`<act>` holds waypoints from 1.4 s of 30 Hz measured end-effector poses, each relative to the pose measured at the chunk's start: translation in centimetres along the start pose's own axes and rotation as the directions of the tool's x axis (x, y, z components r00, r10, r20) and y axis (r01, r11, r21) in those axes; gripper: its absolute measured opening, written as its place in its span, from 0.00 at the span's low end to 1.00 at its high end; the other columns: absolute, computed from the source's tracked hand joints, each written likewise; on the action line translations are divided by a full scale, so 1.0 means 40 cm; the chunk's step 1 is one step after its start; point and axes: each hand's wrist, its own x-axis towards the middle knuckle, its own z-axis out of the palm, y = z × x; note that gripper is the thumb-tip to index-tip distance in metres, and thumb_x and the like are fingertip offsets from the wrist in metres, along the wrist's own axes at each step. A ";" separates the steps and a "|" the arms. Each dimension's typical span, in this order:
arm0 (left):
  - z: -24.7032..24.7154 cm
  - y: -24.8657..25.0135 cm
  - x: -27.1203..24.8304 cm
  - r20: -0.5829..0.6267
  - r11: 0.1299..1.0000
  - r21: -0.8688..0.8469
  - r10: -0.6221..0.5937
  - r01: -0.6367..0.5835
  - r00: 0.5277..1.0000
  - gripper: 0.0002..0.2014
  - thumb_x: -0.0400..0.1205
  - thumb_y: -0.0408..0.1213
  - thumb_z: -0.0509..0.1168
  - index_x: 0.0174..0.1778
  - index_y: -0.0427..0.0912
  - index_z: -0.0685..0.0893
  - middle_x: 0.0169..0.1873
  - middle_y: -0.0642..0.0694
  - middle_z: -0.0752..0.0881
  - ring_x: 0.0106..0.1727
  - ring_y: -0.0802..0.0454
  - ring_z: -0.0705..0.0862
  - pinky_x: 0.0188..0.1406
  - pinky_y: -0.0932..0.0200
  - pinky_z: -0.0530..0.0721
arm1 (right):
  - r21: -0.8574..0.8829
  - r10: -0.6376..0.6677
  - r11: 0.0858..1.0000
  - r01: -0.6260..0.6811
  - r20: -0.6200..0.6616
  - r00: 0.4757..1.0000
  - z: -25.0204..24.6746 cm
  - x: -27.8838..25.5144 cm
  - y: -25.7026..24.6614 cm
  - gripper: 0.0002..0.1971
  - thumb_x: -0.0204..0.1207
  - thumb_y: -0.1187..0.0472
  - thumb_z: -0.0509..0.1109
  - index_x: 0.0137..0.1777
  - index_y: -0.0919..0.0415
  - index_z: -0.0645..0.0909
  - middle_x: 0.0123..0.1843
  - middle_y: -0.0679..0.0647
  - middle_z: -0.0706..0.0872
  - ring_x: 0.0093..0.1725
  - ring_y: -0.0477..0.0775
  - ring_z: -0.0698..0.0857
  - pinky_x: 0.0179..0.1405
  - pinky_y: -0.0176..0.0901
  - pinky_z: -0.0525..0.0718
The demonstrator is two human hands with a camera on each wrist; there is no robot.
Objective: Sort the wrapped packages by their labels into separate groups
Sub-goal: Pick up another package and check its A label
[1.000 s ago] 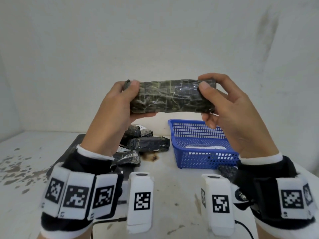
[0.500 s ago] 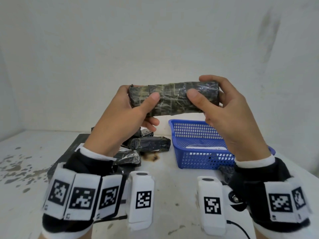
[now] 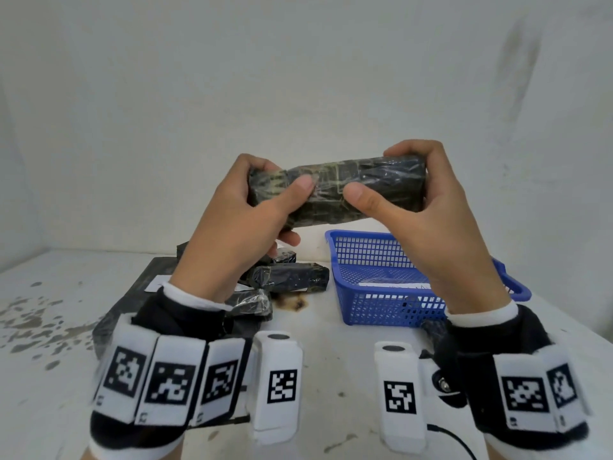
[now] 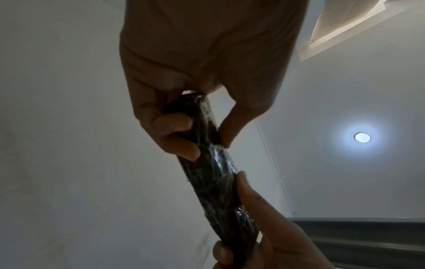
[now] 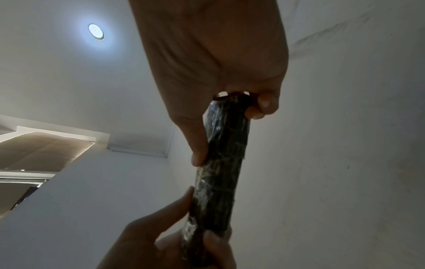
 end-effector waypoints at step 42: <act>0.010 -0.001 0.019 -0.028 0.970 -0.239 0.027 -0.033 0.999 0.08 0.88 0.36 0.57 0.53 0.35 0.79 0.43 0.46 0.83 0.40 0.52 0.85 0.45 0.52 0.88 | 0.179 0.130 0.976 -0.125 -0.018 0.991 -0.014 0.014 0.000 0.11 0.86 0.51 0.66 0.48 0.56 0.86 0.41 0.49 0.87 0.40 0.50 0.82 0.43 0.45 0.82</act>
